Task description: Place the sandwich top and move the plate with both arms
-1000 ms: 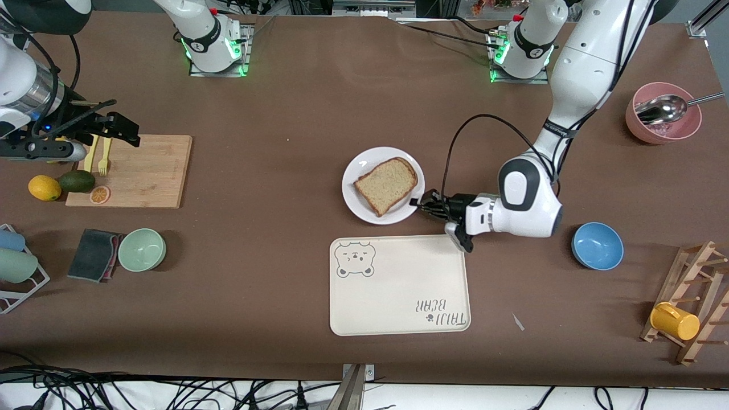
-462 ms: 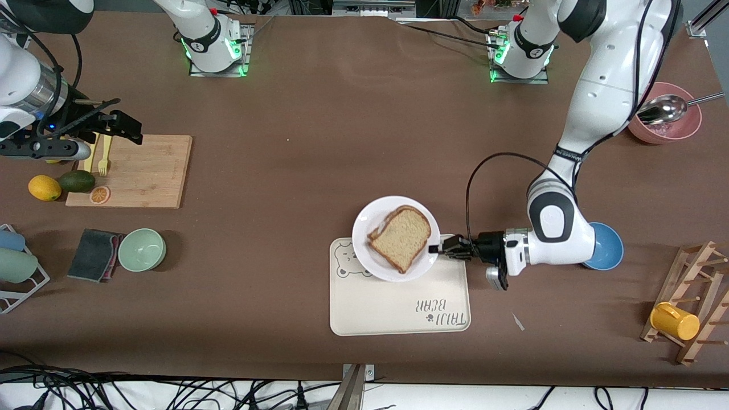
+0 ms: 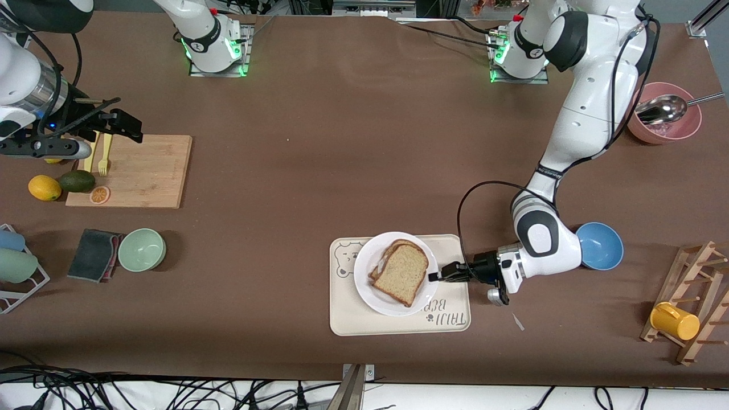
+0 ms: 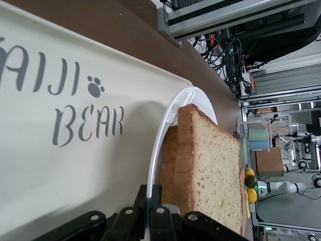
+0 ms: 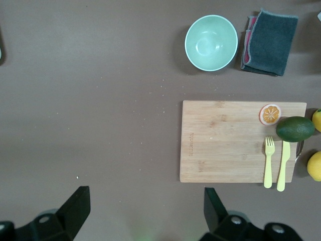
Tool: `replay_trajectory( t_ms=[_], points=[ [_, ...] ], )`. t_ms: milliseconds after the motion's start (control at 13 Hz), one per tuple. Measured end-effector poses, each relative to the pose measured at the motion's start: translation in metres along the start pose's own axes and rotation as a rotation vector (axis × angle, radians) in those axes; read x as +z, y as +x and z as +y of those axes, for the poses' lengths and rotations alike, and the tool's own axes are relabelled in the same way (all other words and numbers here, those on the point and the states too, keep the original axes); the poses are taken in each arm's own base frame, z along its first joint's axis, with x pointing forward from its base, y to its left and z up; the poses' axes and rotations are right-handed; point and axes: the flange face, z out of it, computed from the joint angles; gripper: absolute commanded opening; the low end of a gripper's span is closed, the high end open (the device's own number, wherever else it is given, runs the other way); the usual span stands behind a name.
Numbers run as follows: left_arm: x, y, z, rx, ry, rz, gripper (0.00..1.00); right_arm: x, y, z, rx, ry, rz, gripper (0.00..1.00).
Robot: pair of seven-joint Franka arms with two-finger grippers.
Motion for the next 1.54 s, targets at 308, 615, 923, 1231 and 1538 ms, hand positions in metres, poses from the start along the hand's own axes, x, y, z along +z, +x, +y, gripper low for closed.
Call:
replay_trajectory(
  t_ms=[308, 615, 923, 1231, 1538],
  points=[
    [0.010, -0.002, -0.008, -0.013, 0.005, 0.016, 0.33, 0.000, 0.000, 0.000, 0.000, 0.000, 0.001, 1.00],
    [0.009, 0.001, -0.005, -0.009, 0.002, 0.021, 1.00, -0.001, 0.000, -0.007, -0.006, -0.001, 0.002, 1.00],
    [-0.006, 0.016, 0.009, 0.039, 0.035, 0.015, 1.00, -0.003, -0.001, -0.012, -0.004, -0.001, 0.008, 1.00],
    [-0.049, 0.038, 0.052, 0.119, 0.172, -0.102, 1.00, -0.003, -0.001, -0.012, -0.004, -0.001, 0.008, 1.00],
    [-0.110, 0.043, 0.126, 0.155, 0.413, -0.344, 1.00, -0.003, -0.001, -0.012, -0.003, -0.001, 0.009, 1.00]
  ],
)
